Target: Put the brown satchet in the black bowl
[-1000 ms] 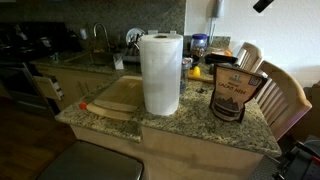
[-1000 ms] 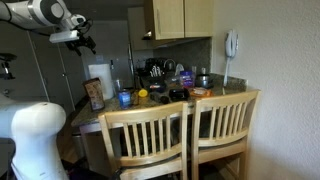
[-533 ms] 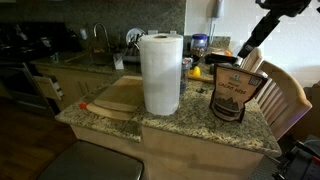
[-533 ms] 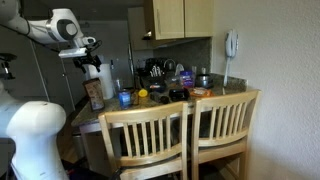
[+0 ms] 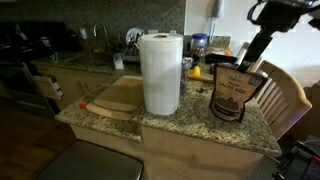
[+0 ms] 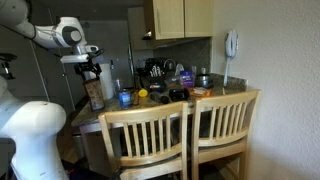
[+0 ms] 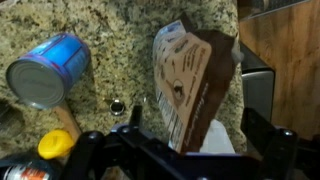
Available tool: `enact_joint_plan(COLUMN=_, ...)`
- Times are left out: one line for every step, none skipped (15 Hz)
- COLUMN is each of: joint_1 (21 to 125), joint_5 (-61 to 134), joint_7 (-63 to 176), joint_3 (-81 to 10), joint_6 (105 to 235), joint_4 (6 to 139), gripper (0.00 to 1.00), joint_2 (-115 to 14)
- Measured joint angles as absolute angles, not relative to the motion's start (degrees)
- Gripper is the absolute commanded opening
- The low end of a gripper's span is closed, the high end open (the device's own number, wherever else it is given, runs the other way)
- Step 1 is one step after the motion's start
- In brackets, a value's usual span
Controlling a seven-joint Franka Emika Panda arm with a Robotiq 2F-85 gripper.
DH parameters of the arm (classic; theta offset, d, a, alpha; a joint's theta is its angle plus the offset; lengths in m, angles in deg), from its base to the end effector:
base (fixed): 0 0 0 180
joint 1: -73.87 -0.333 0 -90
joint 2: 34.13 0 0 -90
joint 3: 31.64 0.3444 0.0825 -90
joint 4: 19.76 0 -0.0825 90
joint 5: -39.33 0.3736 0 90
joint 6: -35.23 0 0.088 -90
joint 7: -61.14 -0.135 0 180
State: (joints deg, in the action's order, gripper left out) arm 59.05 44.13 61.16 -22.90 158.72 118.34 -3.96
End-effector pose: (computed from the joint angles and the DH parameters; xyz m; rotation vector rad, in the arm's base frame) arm 0.3632 0.1715 0.5265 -3.0129 -0.5553 -0.4045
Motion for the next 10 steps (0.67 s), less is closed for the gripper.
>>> enact_joint_plan(joint_1=59.0, joint_5=44.4, joint_7=61.2, joint_3=-22.9, joint_6=158.7, joint_4=118.6, gripper=1.0, joint_2=-6.2)
enact_joint_plan(joint_1=59.0, joint_5=44.4, joint_7=61.2, joint_3=-22.9, joint_6=158.9, joint_4=118.5, gripper=1.0, joint_2=-8.1)
enact_joint_plan(joint_1=59.0, joint_5=44.4, joint_7=61.2, joint_3=-22.9, joint_6=158.9, joint_4=118.5, gripper=1.0, joint_2=-9.1)
enact_joint_plan(joint_1=59.0, joint_5=44.4, joint_7=61.2, joint_3=-22.9, joint_6=158.9, joint_4=118.4, gripper=1.0, joint_2=-9.5)
enact_joint_plan(joint_1=59.0, joint_5=44.5, joint_7=61.2, joint_3=-22.9, joint_6=158.9, joint_4=118.4, gripper=1.0, joint_2=-9.4)
enact_joint_plan(joint_1=59.0, joint_5=44.5, joint_7=61.3, joint_3=-22.9, joint_6=158.8, joint_4=118.3, gripper=1.0, joint_2=-9.2)
enact_joint_plan(joint_1=59.0, joint_5=44.5, joint_7=61.3, joint_3=-22.9, joint_6=158.8, joint_4=118.3, gripper=1.0, joint_2=-9.1)
enact_joint_plan(joint_1=59.0, joint_5=44.5, joint_7=61.3, joint_3=-22.9, joint_6=158.8, joint_4=118.3, gripper=0.75, joint_2=-9.0)
enact_joint_plan(joint_1=59.0, joint_5=44.5, joint_7=61.3, joint_3=-22.9, joint_6=158.8, joint_4=118.2, gripper=0.75, joint_2=-9.0)
enact_joint_plan(joint_1=59.0, joint_5=44.4, joint_7=61.2, joint_3=-22.9, joint_6=158.9, joint_4=118.2, gripper=0.68, joint_2=-9.0)
